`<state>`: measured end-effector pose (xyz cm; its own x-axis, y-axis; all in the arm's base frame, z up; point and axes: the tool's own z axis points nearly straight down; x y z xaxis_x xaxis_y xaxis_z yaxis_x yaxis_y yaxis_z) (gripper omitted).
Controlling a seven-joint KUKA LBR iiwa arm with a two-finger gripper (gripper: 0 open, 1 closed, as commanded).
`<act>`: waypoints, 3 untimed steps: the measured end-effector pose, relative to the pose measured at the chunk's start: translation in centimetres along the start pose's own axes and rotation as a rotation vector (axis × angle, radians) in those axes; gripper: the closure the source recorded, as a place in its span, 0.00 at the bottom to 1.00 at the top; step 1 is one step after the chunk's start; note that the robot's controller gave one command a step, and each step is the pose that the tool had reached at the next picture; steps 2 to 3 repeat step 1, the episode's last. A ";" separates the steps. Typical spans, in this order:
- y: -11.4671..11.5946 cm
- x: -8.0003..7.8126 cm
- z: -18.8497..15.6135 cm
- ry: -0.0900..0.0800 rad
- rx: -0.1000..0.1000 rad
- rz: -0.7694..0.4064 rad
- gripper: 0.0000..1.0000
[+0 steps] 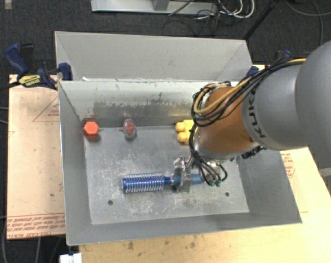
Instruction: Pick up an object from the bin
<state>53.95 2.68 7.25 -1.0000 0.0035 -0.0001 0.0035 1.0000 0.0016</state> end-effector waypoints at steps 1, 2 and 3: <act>0.1 -2.0 -18.3 -0.011 0.001 -0.041 1.00; 0.1 -2.0 -18.3 -0.011 0.001 -0.041 1.00; 0.1 -2.0 -18.3 -0.011 0.001 -0.041 1.00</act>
Offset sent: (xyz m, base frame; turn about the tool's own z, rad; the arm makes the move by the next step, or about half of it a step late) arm 0.0179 -0.0004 0.1788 -0.0414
